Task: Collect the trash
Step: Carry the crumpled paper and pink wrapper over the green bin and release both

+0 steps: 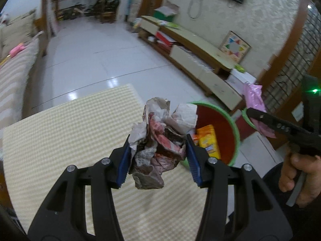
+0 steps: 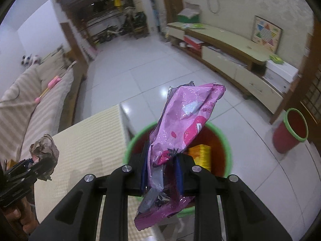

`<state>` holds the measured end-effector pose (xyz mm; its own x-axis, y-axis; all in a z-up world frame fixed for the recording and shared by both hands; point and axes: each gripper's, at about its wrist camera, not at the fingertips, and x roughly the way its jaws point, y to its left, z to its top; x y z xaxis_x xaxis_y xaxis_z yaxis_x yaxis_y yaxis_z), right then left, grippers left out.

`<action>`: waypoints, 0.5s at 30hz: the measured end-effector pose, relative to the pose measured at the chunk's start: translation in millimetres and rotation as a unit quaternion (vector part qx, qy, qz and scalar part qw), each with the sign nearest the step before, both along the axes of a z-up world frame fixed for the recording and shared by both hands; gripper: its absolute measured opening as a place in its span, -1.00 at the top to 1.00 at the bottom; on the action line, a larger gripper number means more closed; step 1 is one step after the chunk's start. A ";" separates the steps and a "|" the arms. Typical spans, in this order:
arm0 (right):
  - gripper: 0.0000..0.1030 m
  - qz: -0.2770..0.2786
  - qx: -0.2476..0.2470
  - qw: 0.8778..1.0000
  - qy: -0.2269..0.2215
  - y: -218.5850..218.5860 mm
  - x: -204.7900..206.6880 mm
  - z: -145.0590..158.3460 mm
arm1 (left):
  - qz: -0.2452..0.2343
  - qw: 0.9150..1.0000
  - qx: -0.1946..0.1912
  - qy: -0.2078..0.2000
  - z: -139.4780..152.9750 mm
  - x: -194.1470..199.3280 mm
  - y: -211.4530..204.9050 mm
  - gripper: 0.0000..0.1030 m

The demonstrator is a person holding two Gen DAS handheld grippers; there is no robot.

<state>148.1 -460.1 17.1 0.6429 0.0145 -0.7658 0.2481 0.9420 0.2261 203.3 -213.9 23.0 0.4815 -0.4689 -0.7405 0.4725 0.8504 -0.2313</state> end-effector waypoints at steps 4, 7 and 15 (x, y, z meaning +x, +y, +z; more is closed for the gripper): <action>0.58 -0.021 0.005 1.000 0.007 -24.2 -4.7 -5.4 | -0.042 0.999 -0.001 0.000 2.9 2.0 -38.6 0.05; 0.58 -0.034 0.011 0.999 0.015 -38.7 -5.9 -13.8 | -0.071 0.997 -0.005 0.009 -0.3 4.1 -64.4 0.05; 0.57 -0.035 0.051 0.998 0.026 -56.2 2.4 -32.3 | -0.103 0.994 -0.007 0.026 -12.4 8.0 -104.3 0.04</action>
<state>150.5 -516.2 -15.2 0.6050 0.0510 -0.7946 0.3254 0.8950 0.3052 211.2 -318.2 10.6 0.3355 -0.5642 -0.7544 0.6227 0.7337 -0.2718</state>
